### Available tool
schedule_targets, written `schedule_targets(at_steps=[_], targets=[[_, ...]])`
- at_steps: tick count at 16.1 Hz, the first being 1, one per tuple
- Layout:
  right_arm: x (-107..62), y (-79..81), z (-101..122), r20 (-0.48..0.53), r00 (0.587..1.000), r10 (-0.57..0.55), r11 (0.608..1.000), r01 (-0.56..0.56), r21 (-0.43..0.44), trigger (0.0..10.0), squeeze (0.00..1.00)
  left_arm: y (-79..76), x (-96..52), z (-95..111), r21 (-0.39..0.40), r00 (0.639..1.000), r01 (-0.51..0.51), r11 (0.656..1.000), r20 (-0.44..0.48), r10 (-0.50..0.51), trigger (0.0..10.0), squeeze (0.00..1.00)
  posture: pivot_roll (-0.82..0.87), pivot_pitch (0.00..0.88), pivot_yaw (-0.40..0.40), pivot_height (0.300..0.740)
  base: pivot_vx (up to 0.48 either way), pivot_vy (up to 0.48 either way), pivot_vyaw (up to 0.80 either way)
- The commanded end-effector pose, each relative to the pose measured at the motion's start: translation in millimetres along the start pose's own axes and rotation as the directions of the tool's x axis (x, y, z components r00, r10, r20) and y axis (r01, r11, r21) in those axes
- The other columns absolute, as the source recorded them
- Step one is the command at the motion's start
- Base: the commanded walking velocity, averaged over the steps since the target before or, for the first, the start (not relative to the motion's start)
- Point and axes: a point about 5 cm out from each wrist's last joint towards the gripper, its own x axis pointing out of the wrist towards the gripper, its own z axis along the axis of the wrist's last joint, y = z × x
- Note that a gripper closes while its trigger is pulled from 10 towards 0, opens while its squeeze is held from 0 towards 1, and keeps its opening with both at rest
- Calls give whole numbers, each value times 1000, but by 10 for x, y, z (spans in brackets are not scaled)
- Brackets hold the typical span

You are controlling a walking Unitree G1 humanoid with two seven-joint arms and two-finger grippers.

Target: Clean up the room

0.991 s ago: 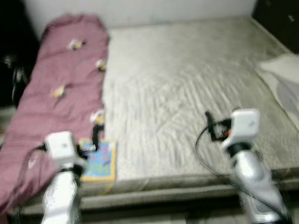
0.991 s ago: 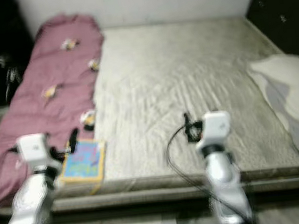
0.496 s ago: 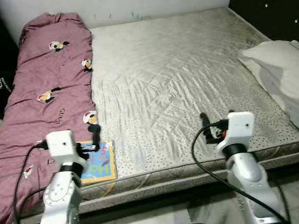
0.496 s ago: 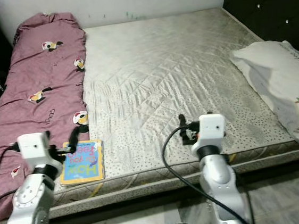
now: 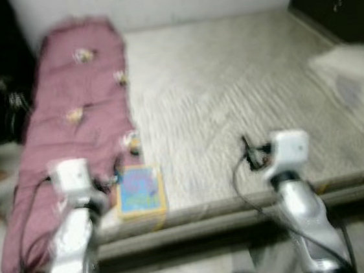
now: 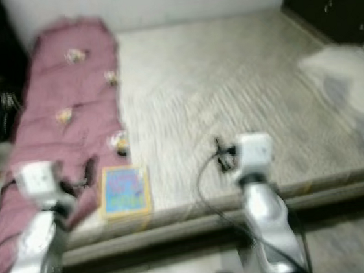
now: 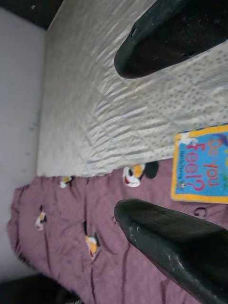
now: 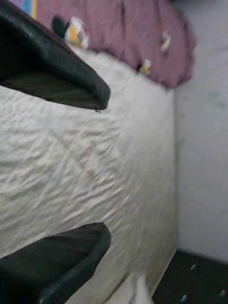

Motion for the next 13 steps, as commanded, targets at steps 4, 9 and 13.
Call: schedule_targets(at_steps=[4,9,13], targets=[[28,55,40,7,1000,15,1000,-15,14,10000,0,71,16,48,16,1000,-22,1000,5,22,10000,0,-7,0,10,740,0,462,0],[47,55,36,5,1000,15,1000,-15,11,10000,0,70,34,42,31,1000,-16,999,-6,17,10000,0,-3,0,15,740,0,463,0],[67,63,45,6,1000,25,1000,-25,3,10000,0,75,40,50,23,1000,-11,1000,0,11,10000,0,0,0,12,740,0,202,0]])
